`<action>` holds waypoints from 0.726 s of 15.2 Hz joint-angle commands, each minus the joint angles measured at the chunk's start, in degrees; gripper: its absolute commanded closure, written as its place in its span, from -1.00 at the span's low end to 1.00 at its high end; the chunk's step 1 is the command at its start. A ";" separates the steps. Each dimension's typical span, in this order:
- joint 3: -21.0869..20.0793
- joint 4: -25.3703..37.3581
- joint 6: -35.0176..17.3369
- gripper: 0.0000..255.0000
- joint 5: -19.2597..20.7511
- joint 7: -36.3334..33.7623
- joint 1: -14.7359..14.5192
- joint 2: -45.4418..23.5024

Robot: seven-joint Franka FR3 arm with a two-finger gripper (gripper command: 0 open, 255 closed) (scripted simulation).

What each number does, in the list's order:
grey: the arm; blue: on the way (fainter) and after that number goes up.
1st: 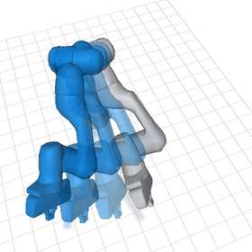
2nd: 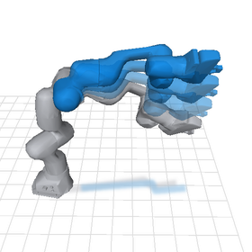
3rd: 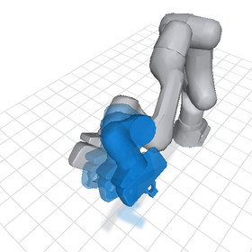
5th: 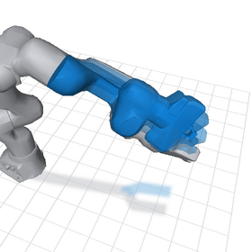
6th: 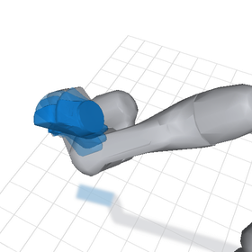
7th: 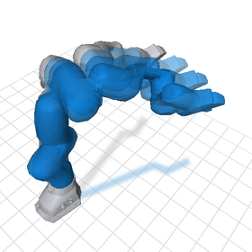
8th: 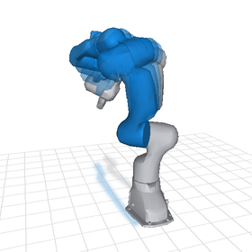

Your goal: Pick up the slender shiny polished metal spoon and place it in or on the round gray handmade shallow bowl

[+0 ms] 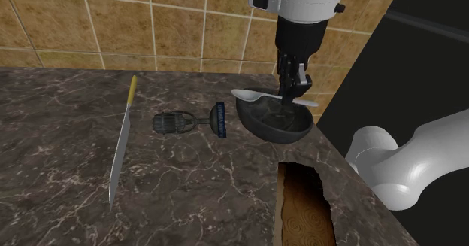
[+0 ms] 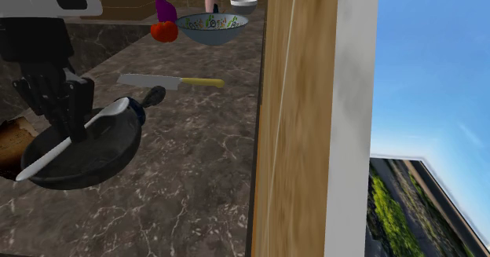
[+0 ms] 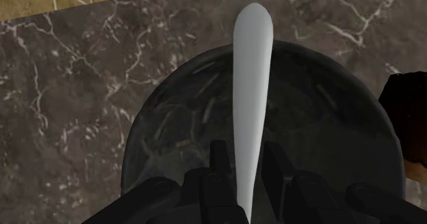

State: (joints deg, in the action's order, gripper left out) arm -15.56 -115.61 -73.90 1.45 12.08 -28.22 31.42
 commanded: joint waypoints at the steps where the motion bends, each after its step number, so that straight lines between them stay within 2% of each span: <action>1: -0.01 -0.09 -0.08 1.00 -0.01 -0.01 -0.01 0.02; 4: -0.01 -0.08 -0.07 1.00 -0.01 -0.01 -0.01 0.01; 5: -0.01 -0.08 -0.07 -1.00 -0.01 -0.01 -0.01 0.01; 10: -0.01 -0.08 -0.07 -1.00 -0.01 -0.01 -0.01 0.01; 11: -0.26 2.76 1.65 -1.00 0.10 -0.19 0.13 -1.13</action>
State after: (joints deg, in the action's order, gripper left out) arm -15.79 -114.36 -73.15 1.41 11.85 -28.20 30.91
